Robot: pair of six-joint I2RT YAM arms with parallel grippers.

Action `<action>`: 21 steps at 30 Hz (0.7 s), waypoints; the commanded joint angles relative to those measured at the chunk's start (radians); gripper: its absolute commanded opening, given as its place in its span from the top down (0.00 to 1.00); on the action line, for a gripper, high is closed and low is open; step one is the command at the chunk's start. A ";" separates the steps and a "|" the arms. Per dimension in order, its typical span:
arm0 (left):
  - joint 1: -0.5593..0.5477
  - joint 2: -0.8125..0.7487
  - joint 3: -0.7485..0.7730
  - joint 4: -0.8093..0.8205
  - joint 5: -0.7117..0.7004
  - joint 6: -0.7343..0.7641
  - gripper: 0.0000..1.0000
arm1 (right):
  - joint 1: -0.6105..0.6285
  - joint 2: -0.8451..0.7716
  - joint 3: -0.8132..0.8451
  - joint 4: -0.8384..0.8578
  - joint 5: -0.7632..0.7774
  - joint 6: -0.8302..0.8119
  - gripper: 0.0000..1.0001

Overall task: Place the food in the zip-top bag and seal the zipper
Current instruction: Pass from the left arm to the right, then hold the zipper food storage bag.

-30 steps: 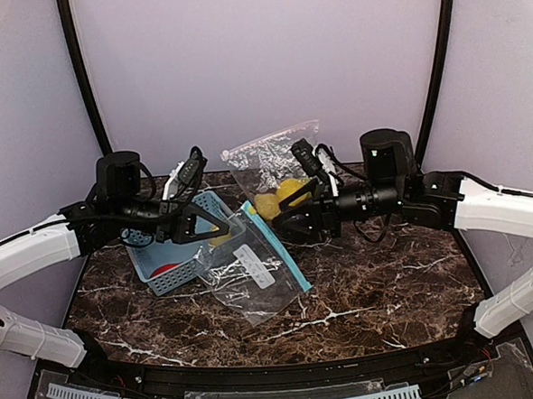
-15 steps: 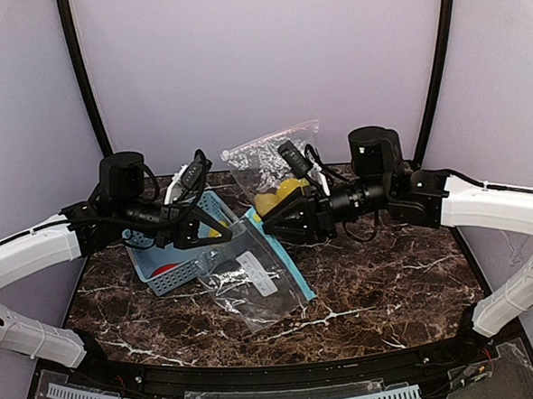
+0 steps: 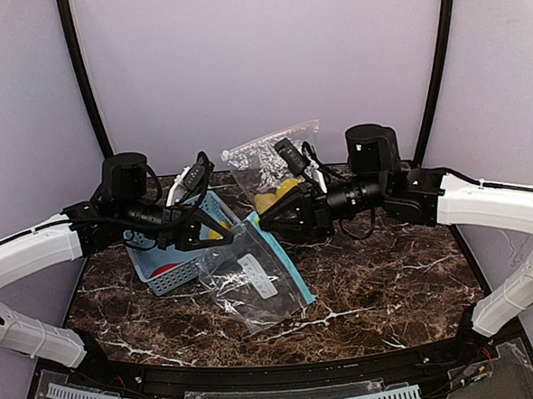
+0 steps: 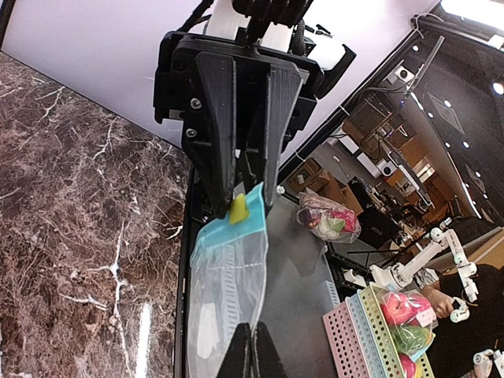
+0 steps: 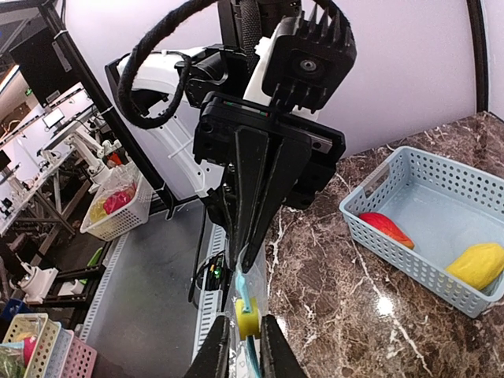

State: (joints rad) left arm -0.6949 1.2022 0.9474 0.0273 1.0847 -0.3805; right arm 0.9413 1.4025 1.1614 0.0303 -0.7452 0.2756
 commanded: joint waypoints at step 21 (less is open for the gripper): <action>-0.012 0.098 0.134 -0.066 -0.015 0.043 0.51 | -0.004 0.037 0.036 -0.027 0.018 -0.029 1.00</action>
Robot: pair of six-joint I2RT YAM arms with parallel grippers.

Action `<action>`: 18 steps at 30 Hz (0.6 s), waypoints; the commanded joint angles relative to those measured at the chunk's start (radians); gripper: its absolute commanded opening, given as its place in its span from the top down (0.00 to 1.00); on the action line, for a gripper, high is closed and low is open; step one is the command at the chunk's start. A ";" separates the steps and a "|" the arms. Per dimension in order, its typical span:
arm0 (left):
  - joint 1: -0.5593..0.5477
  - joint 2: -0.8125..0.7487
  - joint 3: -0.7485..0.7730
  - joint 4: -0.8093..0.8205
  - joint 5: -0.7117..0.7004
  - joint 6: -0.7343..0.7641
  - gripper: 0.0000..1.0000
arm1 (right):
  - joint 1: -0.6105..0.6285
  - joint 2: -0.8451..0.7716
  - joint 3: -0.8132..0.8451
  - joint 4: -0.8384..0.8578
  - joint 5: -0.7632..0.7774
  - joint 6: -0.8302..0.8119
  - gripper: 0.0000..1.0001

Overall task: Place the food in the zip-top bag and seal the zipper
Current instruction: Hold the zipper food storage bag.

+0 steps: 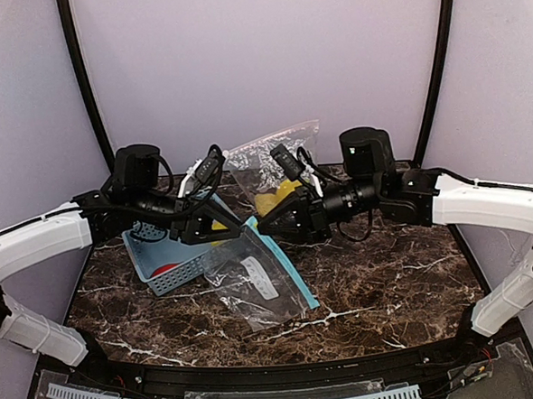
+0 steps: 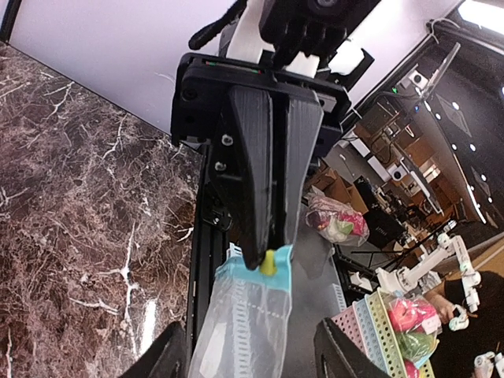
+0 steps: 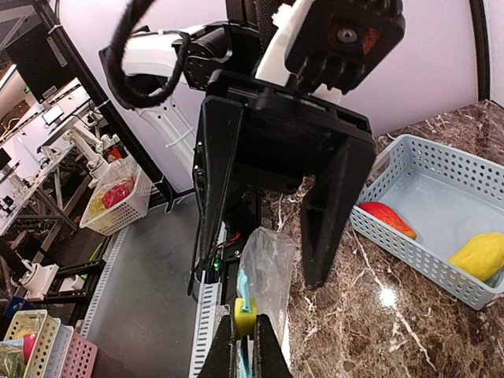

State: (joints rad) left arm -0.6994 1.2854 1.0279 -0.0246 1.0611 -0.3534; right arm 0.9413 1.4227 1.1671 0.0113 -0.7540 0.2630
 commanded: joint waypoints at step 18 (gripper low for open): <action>-0.032 0.059 0.068 -0.034 -0.008 0.046 0.96 | -0.004 0.023 0.033 -0.059 0.071 -0.021 1.00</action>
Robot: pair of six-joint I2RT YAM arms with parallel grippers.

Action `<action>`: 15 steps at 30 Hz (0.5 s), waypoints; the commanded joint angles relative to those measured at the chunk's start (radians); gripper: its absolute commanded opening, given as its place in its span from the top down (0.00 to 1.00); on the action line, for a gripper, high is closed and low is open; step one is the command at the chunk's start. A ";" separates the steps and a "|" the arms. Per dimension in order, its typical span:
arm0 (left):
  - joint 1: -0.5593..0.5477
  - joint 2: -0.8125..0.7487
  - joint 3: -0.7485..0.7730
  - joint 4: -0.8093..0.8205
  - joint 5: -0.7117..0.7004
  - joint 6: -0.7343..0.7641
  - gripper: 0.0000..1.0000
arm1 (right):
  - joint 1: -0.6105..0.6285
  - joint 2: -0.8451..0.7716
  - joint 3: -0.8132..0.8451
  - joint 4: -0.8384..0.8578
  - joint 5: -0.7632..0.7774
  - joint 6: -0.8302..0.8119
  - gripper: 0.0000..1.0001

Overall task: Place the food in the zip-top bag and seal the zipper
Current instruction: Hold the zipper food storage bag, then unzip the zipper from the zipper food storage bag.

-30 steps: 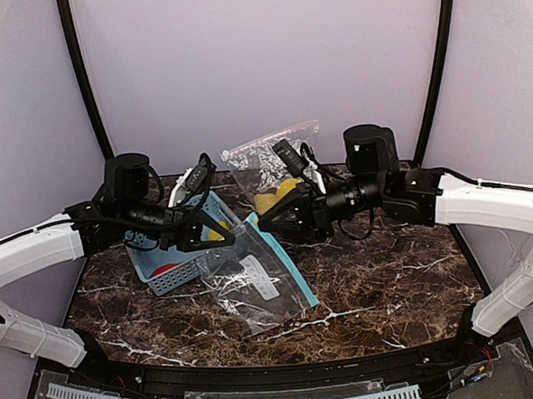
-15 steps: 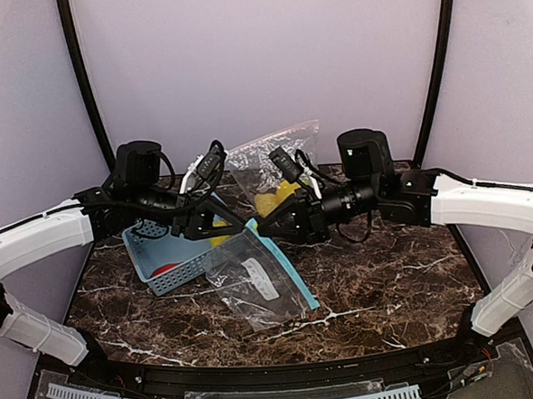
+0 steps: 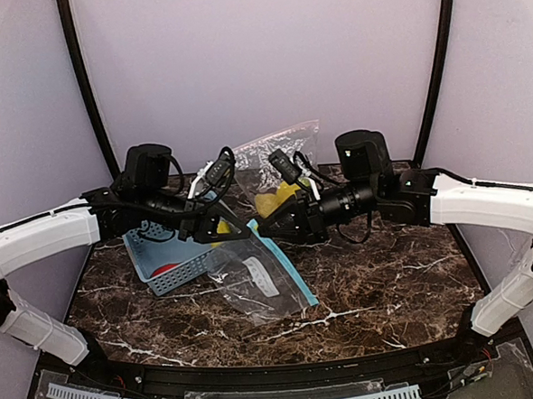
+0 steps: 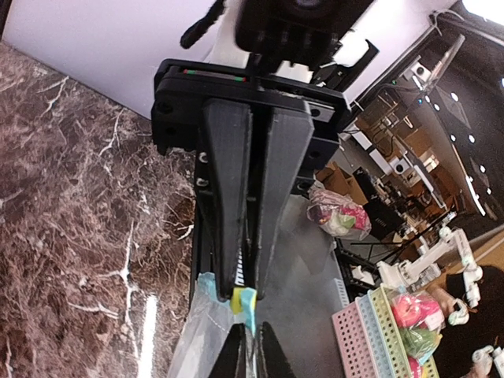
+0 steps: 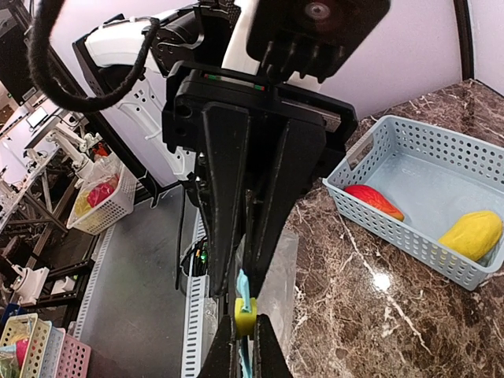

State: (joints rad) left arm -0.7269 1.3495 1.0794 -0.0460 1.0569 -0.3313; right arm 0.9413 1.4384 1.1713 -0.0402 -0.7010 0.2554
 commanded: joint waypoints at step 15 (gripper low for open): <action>-0.002 -0.047 0.031 -0.074 -0.159 0.115 0.99 | -0.006 -0.022 -0.036 -0.079 0.082 -0.022 1.00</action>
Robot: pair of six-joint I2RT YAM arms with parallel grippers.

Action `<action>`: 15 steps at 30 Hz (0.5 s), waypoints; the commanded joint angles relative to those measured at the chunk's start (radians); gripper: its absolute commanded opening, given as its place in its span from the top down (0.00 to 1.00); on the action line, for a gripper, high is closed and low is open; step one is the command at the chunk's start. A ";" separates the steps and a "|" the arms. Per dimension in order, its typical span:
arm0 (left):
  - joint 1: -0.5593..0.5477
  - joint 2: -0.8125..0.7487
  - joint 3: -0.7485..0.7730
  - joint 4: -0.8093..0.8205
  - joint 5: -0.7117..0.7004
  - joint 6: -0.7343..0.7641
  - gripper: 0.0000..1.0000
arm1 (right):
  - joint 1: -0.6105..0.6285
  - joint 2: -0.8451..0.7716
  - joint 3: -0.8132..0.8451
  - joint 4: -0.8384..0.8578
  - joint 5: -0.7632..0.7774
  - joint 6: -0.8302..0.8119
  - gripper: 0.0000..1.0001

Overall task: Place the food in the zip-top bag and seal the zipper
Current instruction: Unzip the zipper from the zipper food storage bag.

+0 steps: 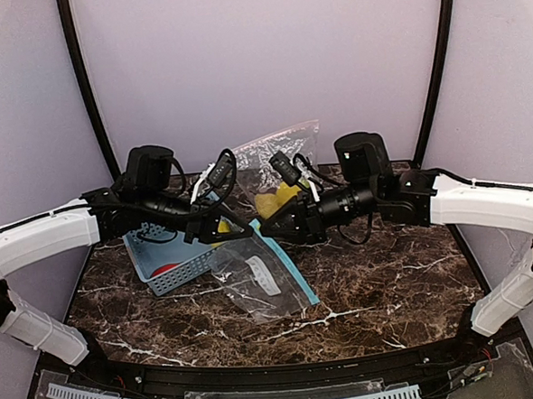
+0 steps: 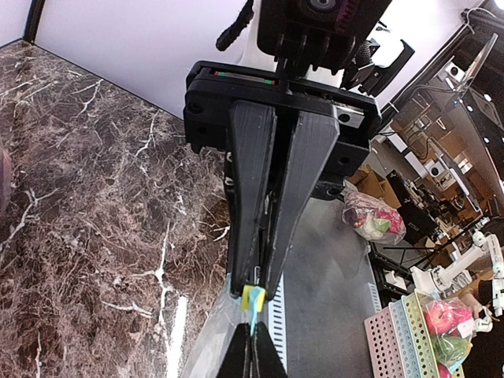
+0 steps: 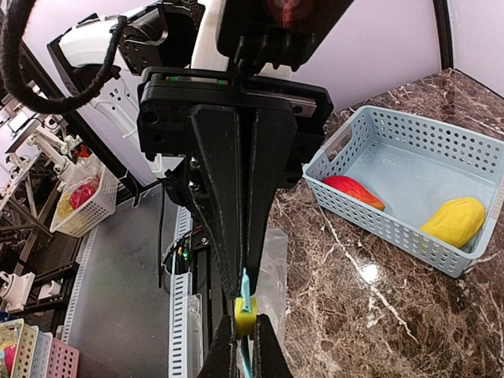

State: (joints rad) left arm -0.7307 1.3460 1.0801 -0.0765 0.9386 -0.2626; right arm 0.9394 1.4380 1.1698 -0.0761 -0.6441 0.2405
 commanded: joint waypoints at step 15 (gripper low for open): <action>0.062 -0.081 0.047 -0.120 -0.082 0.100 0.99 | -0.004 -0.074 -0.101 -0.048 0.057 0.023 1.00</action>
State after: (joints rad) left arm -0.7021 1.3178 1.0954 -0.1394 0.8772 -0.2005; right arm 0.9394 1.3975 1.0988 -0.0757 -0.6003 0.2485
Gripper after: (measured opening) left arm 0.009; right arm 0.029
